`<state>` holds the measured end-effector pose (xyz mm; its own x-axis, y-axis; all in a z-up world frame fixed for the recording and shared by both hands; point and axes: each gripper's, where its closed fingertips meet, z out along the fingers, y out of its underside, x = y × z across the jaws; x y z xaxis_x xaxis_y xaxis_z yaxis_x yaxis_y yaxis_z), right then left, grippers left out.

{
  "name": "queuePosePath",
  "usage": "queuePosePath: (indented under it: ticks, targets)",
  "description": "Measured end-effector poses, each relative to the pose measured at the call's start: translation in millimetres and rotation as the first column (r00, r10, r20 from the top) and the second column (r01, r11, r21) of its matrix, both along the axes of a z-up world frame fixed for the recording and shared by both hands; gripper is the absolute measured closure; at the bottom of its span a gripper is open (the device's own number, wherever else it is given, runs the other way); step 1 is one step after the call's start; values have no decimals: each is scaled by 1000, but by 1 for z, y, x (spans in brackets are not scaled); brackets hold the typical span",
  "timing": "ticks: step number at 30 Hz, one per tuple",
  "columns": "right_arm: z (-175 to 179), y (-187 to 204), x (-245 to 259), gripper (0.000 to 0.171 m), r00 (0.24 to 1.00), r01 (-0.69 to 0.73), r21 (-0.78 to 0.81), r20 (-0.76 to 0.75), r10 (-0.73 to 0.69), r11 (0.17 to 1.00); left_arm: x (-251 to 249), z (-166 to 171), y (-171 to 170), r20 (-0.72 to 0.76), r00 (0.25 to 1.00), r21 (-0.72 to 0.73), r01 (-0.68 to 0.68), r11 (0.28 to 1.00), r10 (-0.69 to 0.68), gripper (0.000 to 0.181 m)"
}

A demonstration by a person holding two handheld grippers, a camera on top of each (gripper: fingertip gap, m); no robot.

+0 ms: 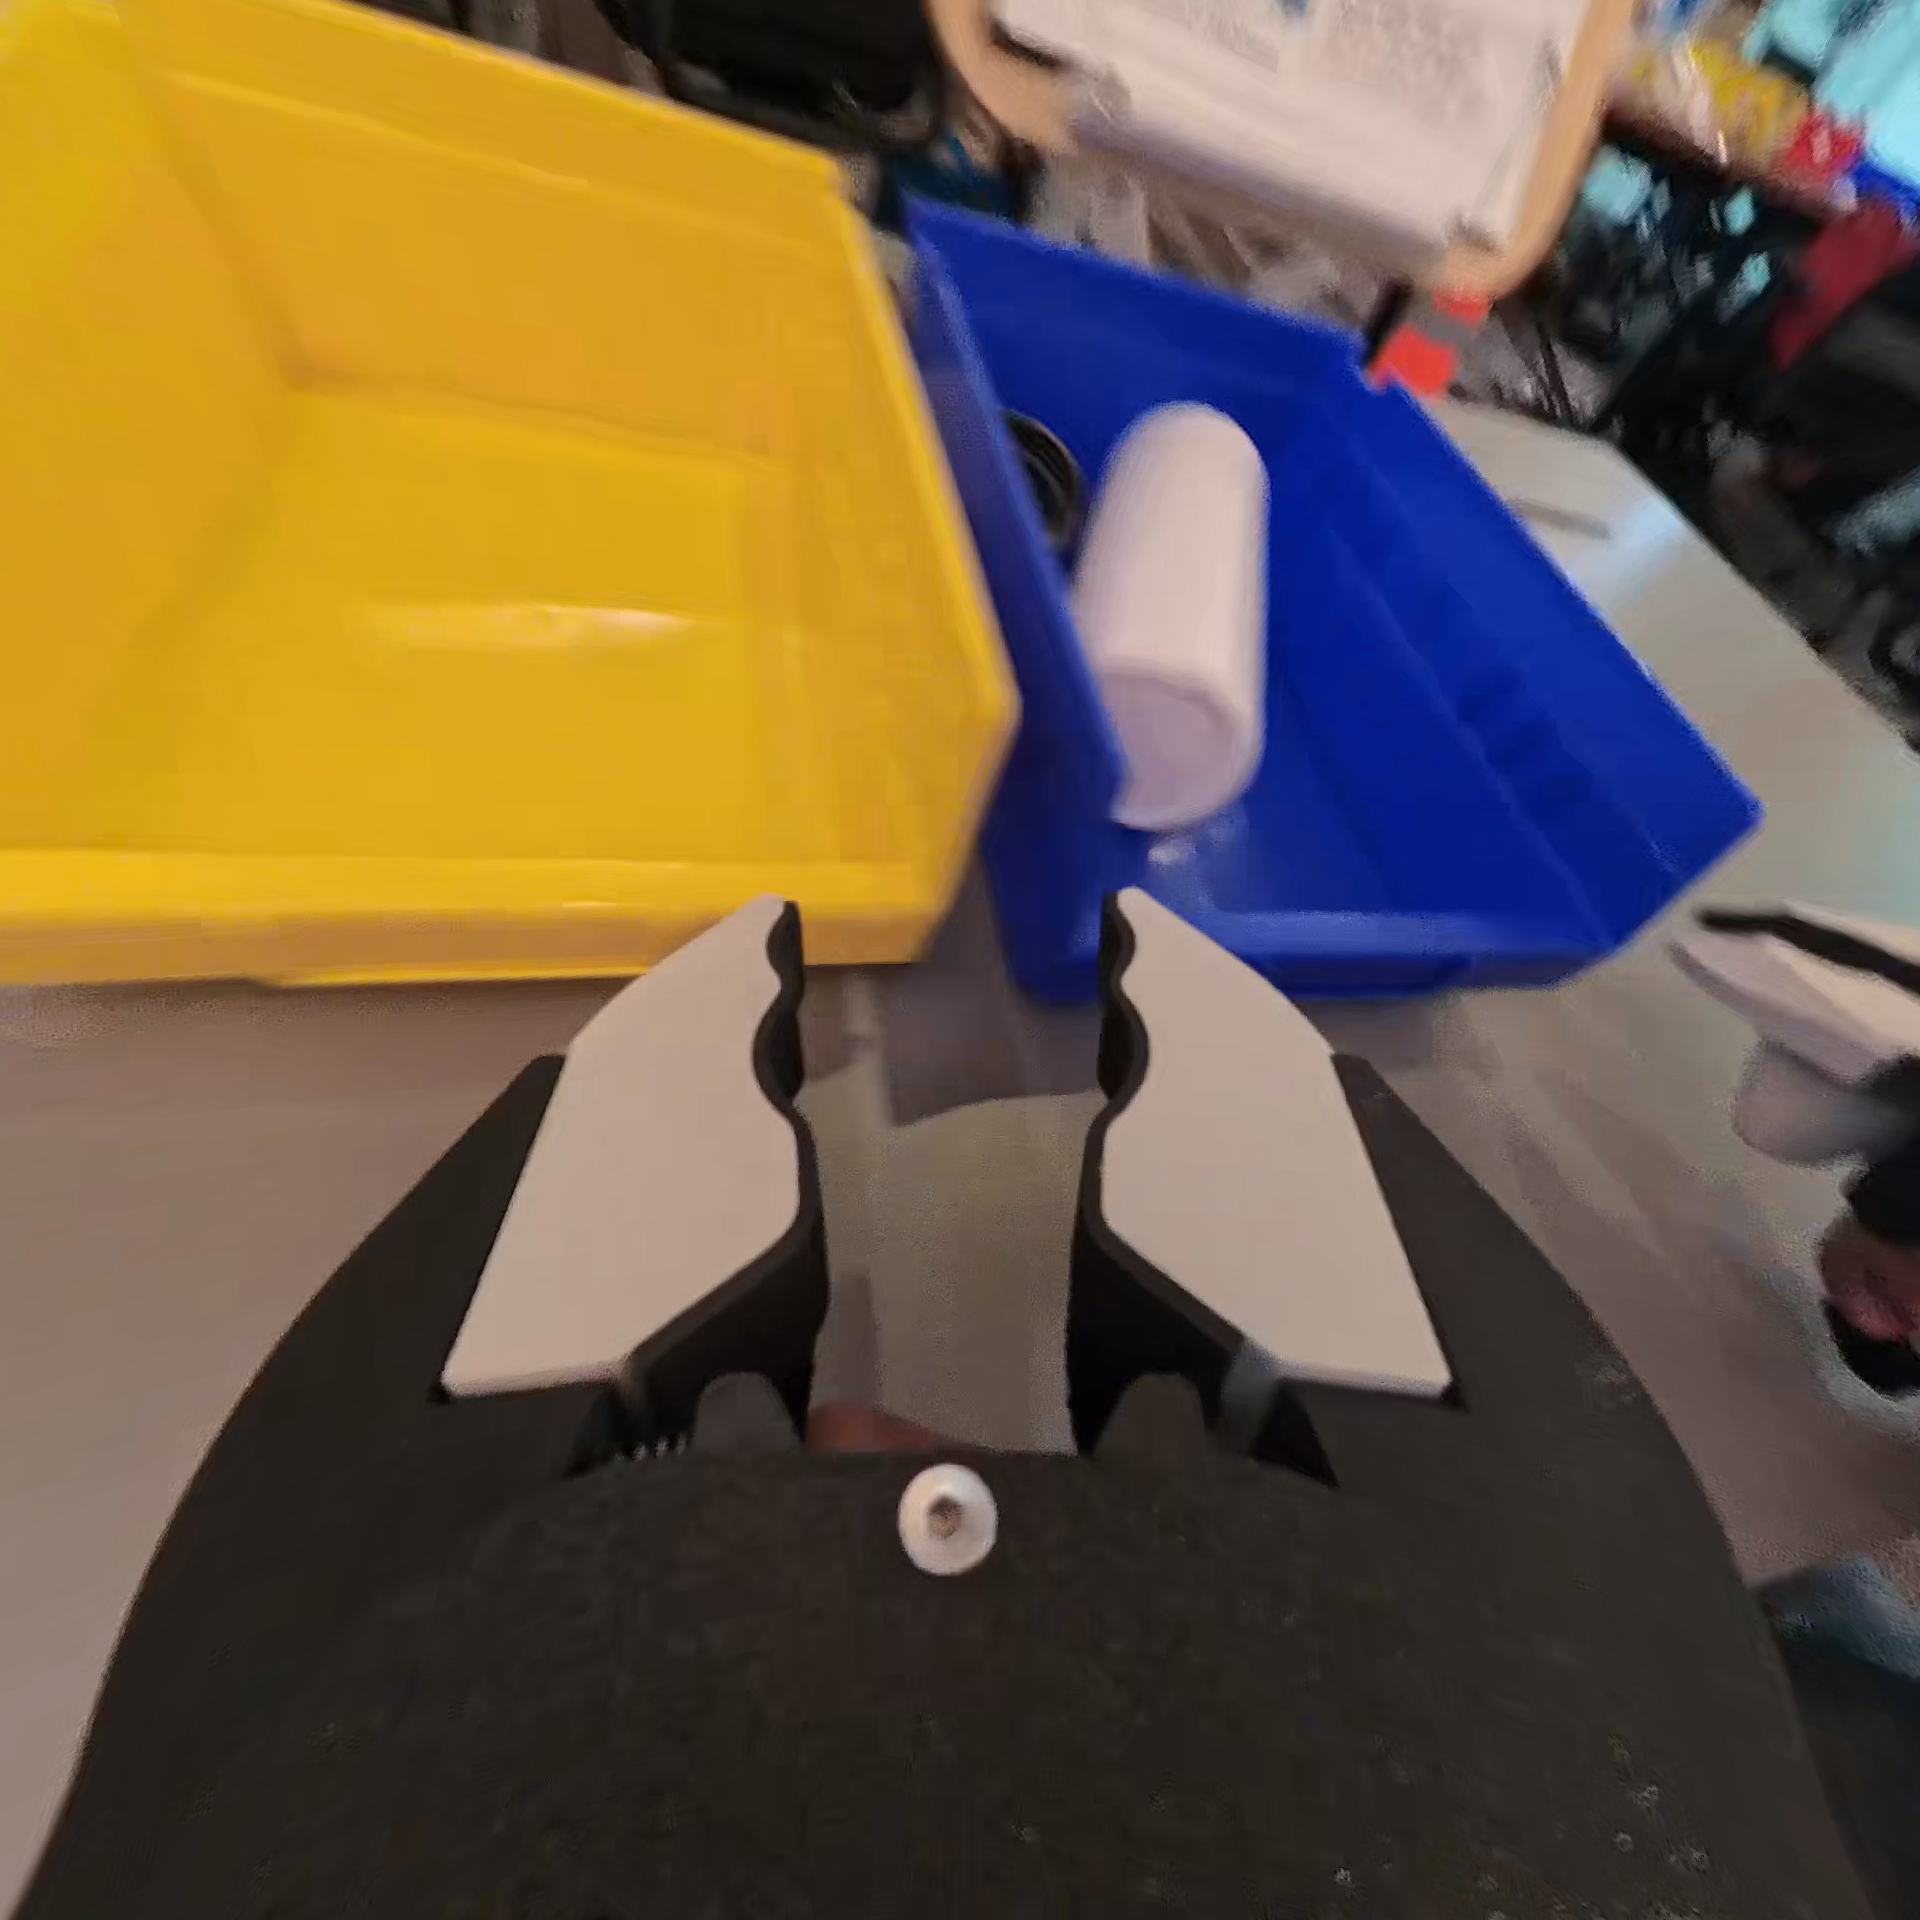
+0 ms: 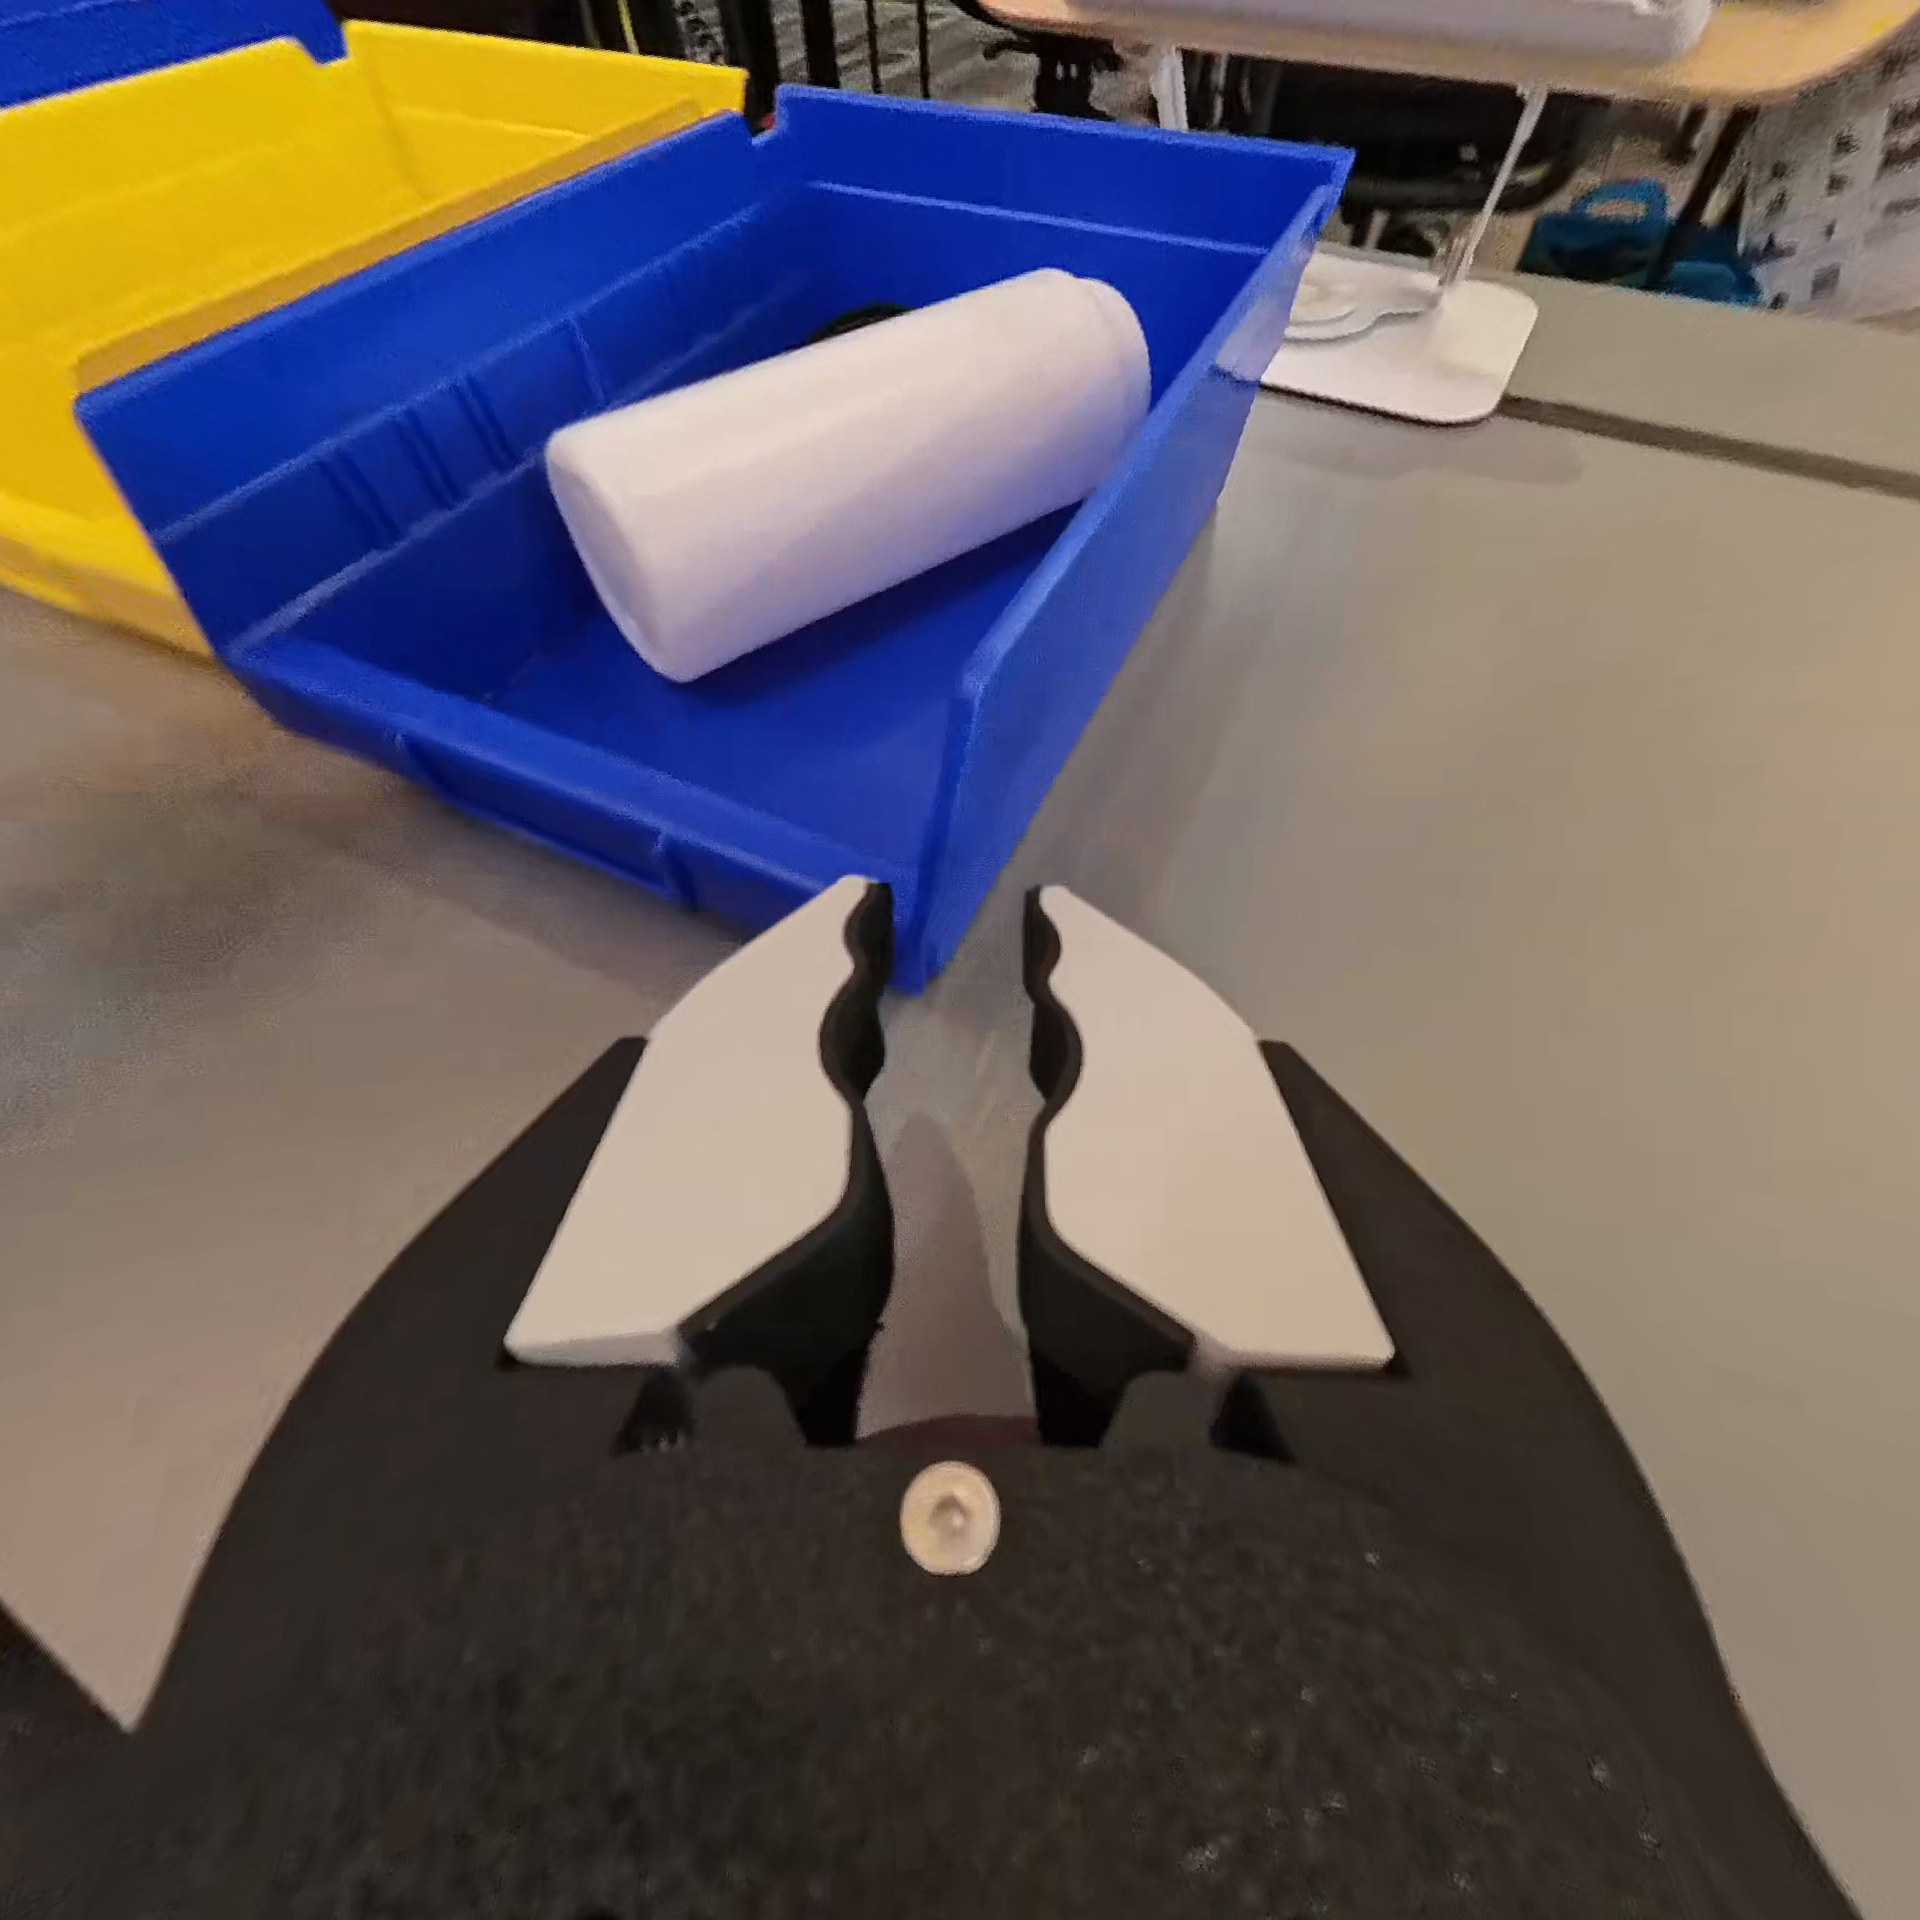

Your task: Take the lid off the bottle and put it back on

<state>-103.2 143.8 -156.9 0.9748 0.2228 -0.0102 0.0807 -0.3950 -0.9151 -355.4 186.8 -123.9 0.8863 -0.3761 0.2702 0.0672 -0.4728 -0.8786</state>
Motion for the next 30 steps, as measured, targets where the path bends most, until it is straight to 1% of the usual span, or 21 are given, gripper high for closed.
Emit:
queuePosePath:
  ticks: [2, 3, 4, 6, 7, 8, 9, 10, 11, 12, 13, 15, 18, 20, 22, 23, 24, 25, 26, 28, 30]
  targets:
    - [6, -13, 0, 139, 997, -55, 29, 49, 53, 998, -62, 10, 12, -11, 994, 20, -111, 994, 112, 126]
    - [13, -17, -9, 132, 994, -102, 52, 43, 100, 993, -95, 9, 24, -67, 983, 21, -171, 985, 172, 123]
    - [19, -19, -21, 131, 990, -140, 75, 22, 139, 987, -124, 4, 38, -149, 964, 17, -221, 975, 221, 115]
    - [23, -23, -53, 131, 976, -216, 90, 1, 217, 972, -160, -15, 66, -305, 923, -20, -254, 967, 236, 106]
    - [21, -25, -72, 131, 965, -263, 82, 8, 263, 961, -167, -24, 79, -333, 918, -52, -244, 968, 214, 102]
    - [17, -27, -93, 131, 952, -308, 67, 19, 307, 949, -168, -31, 92, -318, 929, -77, -223, 972, 188, 104]
    - [12, -29, -113, 131, 937, -350, 48, 25, 349, 935, -168, -37, 103, -290, 943, -103, -202, 974, 165, 112]
    - [9, -31, -132, 131, 921, -390, 30, 19, 389, 920, -164, -41, 110, -257, 958, -122, -161, 979, 126, 135]
    - [6, -32, -151, 130, 906, -424, 11, 4, 424, 906, -157, -39, 112, -210, 975, -103, -91, 990, 68, 176]
    - [3, -33, -166, 131, 891, -453, -13, -15, 453, 891, -157, -37, 112, -203, 976, -71, -92, 993, 76, 178]
    - [0, -33, -180, 130, 880, -475, -40, -31, 474, 879, -159, -40, 108, -237, 967, -60, -115, 992, 97, 178]
    - [-4, -25, -195, 126, 892, -453, -80, -36, 451, 888, -163, -40, 87, -319, 939, -45, -147, 988, 125, 179]
    - [-3, -4, -203, 113, 929, -368, -69, 8, 369, 927, -159, -40, 40, -308, 944, -83, -151, 985, 119, 178]
    - [5, 8, -213, 110, 944, -329, -38, -6, 329, 944, -163, -40, 9, -318, 936, -77, -182, 980, 149, 178]
    - [9, 19, -221, 109, 956, -293, -16, 1, 293, 956, -165, -40, -19, -282, 943, -81, -208, 975, 178, 179]
    - [6, 20, -228, 99, 954, -301, -37, 7, 301, 953, -163, -39, -31, -246, 952, -87, -209, 974, 182, 178]
    - [2, 17, -238, 109, 946, -323, -75, -14, 323, 943, -162, -38, -41, -215, 958, -89, -213, 973, 190, 178]
    - [3, 14, -242, 121, 950, -313, -102, -45, 310, 944, -164, -37, -48, -222, 953, -80, -229, 970, 207, 178]
    - [7, 14, -239, 135, 962, -272, -100, -22, 271, 957, -163, -33, -52, -250, 947, -50, -222, 974, 203, 177]
    - [18, 11, -233, 146, 979, -203, -88, 16, 205, 975, -160, -19, -60, -296, 932, 15, -215, 976, 210, 179]
    - [46, 9, -225, 152, 986, -165, 11, 19, 165, 986, -151, 6, -69, -271, 930, 95, -232, 968, 250, 178]
